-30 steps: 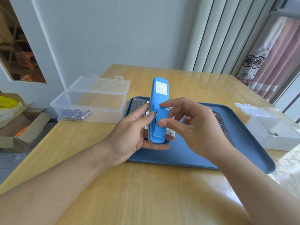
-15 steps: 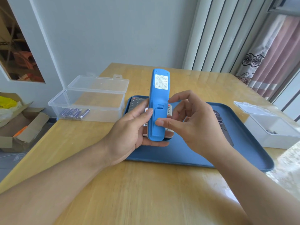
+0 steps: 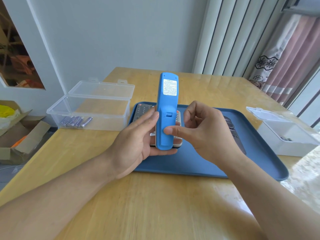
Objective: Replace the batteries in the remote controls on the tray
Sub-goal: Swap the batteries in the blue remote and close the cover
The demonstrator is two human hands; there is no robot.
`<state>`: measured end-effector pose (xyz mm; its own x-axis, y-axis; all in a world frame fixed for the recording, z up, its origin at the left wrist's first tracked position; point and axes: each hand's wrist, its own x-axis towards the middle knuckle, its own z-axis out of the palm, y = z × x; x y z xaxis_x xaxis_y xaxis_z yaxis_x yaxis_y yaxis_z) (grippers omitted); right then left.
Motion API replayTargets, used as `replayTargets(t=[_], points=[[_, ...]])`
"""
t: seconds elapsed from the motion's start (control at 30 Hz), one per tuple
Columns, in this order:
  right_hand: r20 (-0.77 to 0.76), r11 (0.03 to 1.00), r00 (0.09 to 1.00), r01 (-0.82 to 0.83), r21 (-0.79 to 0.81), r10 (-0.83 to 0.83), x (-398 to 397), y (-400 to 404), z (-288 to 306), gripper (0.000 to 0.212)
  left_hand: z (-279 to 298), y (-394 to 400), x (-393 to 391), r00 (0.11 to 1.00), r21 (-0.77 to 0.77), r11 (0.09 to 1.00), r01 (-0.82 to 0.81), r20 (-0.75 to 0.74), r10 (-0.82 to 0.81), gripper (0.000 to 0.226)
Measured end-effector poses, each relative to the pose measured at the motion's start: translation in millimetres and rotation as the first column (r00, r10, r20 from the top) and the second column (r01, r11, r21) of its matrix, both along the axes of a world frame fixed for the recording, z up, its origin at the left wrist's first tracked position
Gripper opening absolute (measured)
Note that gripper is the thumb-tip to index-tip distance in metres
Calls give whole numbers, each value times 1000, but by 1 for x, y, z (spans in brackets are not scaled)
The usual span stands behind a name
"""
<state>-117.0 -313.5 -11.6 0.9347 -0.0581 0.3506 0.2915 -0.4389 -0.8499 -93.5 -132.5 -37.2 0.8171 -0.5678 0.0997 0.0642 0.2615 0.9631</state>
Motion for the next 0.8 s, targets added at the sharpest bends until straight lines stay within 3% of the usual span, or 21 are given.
replayTargets(t=[0.17, 0.33, 0.4, 0.5, 0.6, 0.63, 0.7, 0.8], points=[[132, 982, 990, 75, -176, -52, -9, 11, -3, 28, 5, -2, 0, 999, -64, 998, -21, 23, 23, 51], [38, 978, 992, 126, -166, -121, -12, 21, -6, 49, 6, -2, 0, 996, -70, 996, 58, 78, -52, 56], [32, 979, 989, 147, -141, -144, -11, 21, -5, 49, 5, -4, -1, 995, -78, 994, 77, 70, -72, 56], [-7, 992, 992, 124, 9, -124, -8, 16, -4, 28, 6, -5, -1, 997, -95, 993, 65, 46, -61, 56], [-37, 983, 984, 174, 61, -172, -1, 3, 3, 17, 4, -2, 2, 993, -86, 990, -112, 25, 114, 51], [-42, 977, 976, 213, 30, -212, 1, -3, 4, 18, 2, -1, 4, 973, -40, 977, -211, 91, 214, 47], [-39, 950, 954, 292, -105, -298, 6, -15, 4, 25, -2, 5, 8, 865, 116, 910, -398, 377, 331, 39], [-52, 835, 908, 358, -417, -415, 11, -25, -1, 31, -7, 14, 15, 667, 381, 733, -564, 733, 133, 45]])
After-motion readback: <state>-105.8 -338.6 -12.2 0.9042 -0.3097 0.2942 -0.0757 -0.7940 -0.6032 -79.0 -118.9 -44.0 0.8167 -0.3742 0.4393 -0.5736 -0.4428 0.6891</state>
